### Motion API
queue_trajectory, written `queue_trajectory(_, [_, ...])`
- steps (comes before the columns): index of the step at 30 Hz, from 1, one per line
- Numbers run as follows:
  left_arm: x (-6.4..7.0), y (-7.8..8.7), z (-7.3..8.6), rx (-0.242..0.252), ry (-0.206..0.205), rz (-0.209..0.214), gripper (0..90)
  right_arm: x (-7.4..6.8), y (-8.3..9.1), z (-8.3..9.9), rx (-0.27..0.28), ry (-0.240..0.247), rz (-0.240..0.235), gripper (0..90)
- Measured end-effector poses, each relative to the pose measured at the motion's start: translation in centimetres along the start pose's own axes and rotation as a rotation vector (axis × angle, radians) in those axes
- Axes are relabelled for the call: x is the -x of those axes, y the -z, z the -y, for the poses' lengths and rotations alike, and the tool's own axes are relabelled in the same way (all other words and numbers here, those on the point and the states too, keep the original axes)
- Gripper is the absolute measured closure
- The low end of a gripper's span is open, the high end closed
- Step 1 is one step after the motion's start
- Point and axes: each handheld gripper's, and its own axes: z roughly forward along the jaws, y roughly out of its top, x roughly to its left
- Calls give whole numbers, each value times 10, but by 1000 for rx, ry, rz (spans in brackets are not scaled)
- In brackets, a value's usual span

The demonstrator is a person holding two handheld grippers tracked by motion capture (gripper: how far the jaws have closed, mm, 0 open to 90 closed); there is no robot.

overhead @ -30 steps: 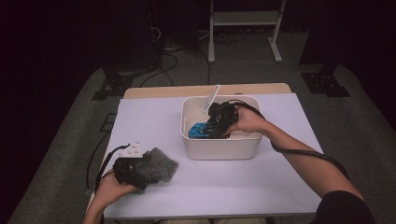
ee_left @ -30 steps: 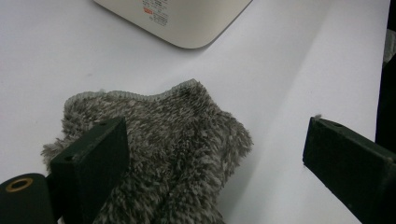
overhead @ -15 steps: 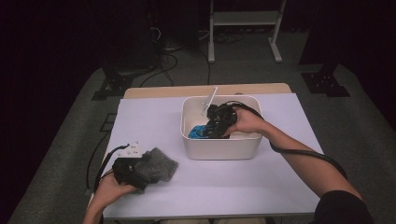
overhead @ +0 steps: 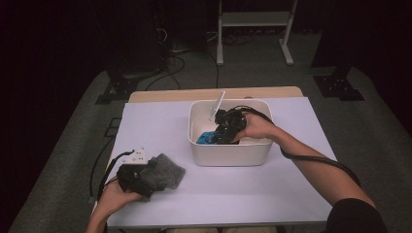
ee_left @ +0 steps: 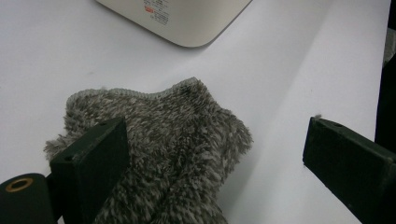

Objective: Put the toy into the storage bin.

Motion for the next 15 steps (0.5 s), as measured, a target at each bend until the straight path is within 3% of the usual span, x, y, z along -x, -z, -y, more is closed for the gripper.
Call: queue_trajectory(15, [0, 0, 0, -2, 0, 2, 63, 1, -3, -1, -23, -6, -20, 252])
